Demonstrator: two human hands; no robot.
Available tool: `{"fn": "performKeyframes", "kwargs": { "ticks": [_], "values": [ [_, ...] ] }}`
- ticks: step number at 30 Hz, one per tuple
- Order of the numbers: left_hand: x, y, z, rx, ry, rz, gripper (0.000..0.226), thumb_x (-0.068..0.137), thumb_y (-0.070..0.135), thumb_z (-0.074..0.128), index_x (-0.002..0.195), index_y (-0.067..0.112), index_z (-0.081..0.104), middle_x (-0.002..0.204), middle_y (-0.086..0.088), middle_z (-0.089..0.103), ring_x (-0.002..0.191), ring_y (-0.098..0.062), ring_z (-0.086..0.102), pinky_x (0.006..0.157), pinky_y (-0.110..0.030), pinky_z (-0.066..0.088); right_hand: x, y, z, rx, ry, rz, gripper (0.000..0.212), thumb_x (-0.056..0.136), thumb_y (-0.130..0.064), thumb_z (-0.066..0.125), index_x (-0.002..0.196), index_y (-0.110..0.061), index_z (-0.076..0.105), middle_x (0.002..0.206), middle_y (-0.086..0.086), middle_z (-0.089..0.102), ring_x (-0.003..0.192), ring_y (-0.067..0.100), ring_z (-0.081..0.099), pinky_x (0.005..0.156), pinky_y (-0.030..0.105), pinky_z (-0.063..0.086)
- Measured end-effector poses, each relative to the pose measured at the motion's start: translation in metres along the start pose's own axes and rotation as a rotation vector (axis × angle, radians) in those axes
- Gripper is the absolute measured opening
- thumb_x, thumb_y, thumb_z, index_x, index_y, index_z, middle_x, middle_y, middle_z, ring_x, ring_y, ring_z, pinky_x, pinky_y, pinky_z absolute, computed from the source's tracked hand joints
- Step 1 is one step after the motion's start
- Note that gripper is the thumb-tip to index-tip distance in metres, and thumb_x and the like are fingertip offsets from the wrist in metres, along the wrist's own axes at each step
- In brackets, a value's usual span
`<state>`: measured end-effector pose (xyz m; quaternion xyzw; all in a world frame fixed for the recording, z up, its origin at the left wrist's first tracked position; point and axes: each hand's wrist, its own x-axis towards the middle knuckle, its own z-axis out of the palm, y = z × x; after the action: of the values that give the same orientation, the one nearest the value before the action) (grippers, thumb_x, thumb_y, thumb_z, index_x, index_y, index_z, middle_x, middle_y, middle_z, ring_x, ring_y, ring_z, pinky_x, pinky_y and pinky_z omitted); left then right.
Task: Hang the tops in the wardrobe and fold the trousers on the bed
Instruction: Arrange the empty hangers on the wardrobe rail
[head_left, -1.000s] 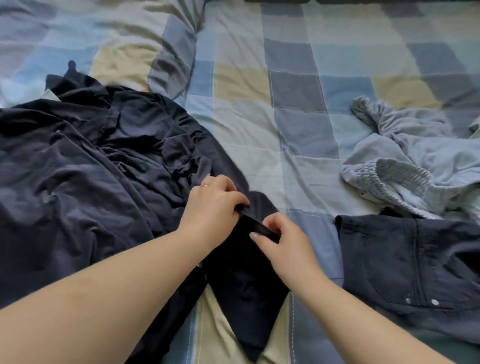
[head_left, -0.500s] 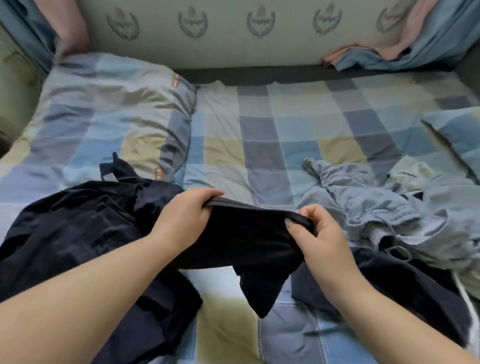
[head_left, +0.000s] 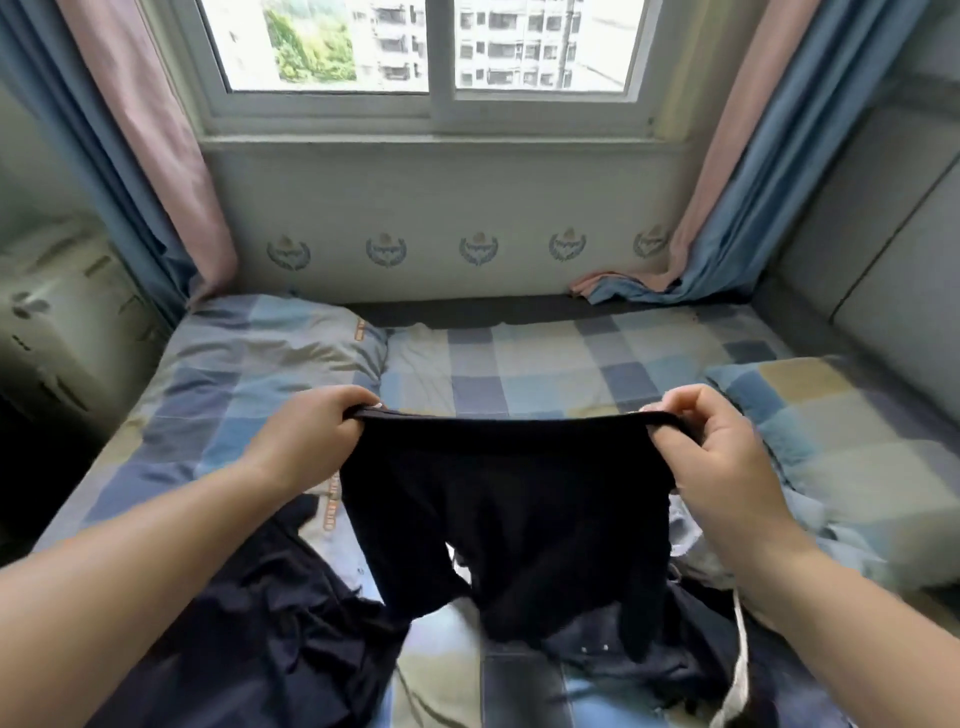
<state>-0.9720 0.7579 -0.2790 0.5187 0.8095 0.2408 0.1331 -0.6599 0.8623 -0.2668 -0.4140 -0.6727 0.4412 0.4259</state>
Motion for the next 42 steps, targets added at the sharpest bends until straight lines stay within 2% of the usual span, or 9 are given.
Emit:
{"fn": "performKeyframes", "kwargs": {
  "ticks": [5,8,14,17,20,26,30,36,42],
  "values": [
    [-0.020,0.047,-0.043,-0.043,-0.084,-0.053,0.014,0.083,0.021,0.058,0.081,0.030,0.069,0.083,0.006,0.071,0.080,-0.017,0.067,0.075,-0.035,0.055,-0.036,-0.068,-0.045,-0.164,0.140,-0.010,0.029,0.082,-0.004,0.056,0.075,-0.032,0.061,0.076,-0.008,0.068,0.073,0.010,0.064,0.069,0.035,0.054],
    [-0.038,0.083,-0.059,-0.459,-0.206,-0.090,0.025,0.087,0.003,0.051,0.086,0.017,0.071,0.075,-0.003,0.071,0.066,-0.014,0.069,0.058,-0.025,0.056,-0.068,-0.103,-0.078,-0.243,0.272,0.022,0.032,0.079,-0.001,0.052,0.074,-0.030,0.064,0.070,-0.010,0.067,0.067,0.006,0.062,0.072,0.041,0.057],
    [-0.087,0.151,-0.085,-1.104,-0.744,-0.022,0.017,0.086,0.002,0.061,0.101,0.006,0.069,0.094,-0.013,0.071,0.079,-0.018,0.070,0.073,-0.027,0.059,-0.155,-0.147,-0.139,-0.108,0.620,0.210,0.042,0.083,0.009,0.041,0.067,-0.020,0.065,0.075,0.002,0.064,0.069,0.015,0.061,0.054,0.025,0.055],
    [-0.110,0.185,-0.087,-1.157,-0.914,0.051,0.034,0.075,0.017,0.068,0.106,0.005,0.068,0.103,-0.015,0.071,0.087,-0.019,0.070,0.077,-0.027,0.059,-0.206,-0.169,-0.164,0.076,0.745,0.304,0.039,0.089,0.012,0.035,0.077,-0.014,0.062,0.081,0.009,0.060,0.071,0.019,0.059,0.047,0.020,0.054],
    [-0.146,0.230,-0.089,-1.173,-1.018,0.096,0.028,0.075,0.024,0.067,0.096,0.006,0.069,0.090,-0.010,0.072,0.075,-0.015,0.070,0.064,-0.024,0.058,-0.268,-0.197,-0.190,0.193,0.822,0.355,0.037,0.093,0.011,0.033,0.084,-0.012,0.061,0.081,0.010,0.060,0.071,0.019,0.057,0.047,0.020,0.054],
    [-0.216,0.309,-0.074,-1.217,-1.148,0.153,0.030,0.082,0.028,0.061,0.104,0.008,0.064,0.083,-0.005,0.065,0.069,-0.012,0.062,0.056,-0.023,0.057,-0.377,-0.242,-0.233,0.292,0.895,0.429,0.023,0.097,-0.003,0.043,0.096,-0.013,0.064,0.079,0.007,0.065,0.071,0.019,0.060,0.052,0.025,0.054],
    [-0.273,0.363,-0.058,-1.268,-1.270,0.208,0.023,0.092,0.025,0.053,0.109,0.014,0.063,0.084,-0.002,0.058,0.064,-0.009,0.056,0.052,-0.019,0.052,-0.450,-0.279,-0.260,0.366,1.001,0.391,0.021,0.095,-0.006,0.046,0.087,-0.013,0.065,0.065,0.004,0.067,0.057,0.014,0.063,0.045,0.022,0.049],
    [-0.390,0.440,-0.038,-1.422,-1.455,0.159,0.016,0.093,0.022,0.055,0.096,0.019,0.070,0.068,0.006,0.060,0.057,-0.006,0.059,0.054,-0.016,0.051,-0.571,-0.329,-0.297,0.510,1.201,0.198,0.025,0.090,-0.009,0.044,0.084,-0.016,0.067,0.076,0.008,0.069,0.066,0.022,0.067,0.065,0.031,0.052],
    [-0.520,0.503,-0.021,-1.514,-1.636,0.210,0.018,0.096,0.021,0.052,0.091,0.022,0.069,0.071,0.007,0.064,0.059,-0.004,0.062,0.054,-0.015,0.052,-0.696,-0.363,-0.341,0.447,1.370,0.105,0.033,0.089,-0.010,0.048,0.068,-0.019,0.072,0.070,0.007,0.070,0.060,0.021,0.068,0.054,0.030,0.055]
  ]
}}
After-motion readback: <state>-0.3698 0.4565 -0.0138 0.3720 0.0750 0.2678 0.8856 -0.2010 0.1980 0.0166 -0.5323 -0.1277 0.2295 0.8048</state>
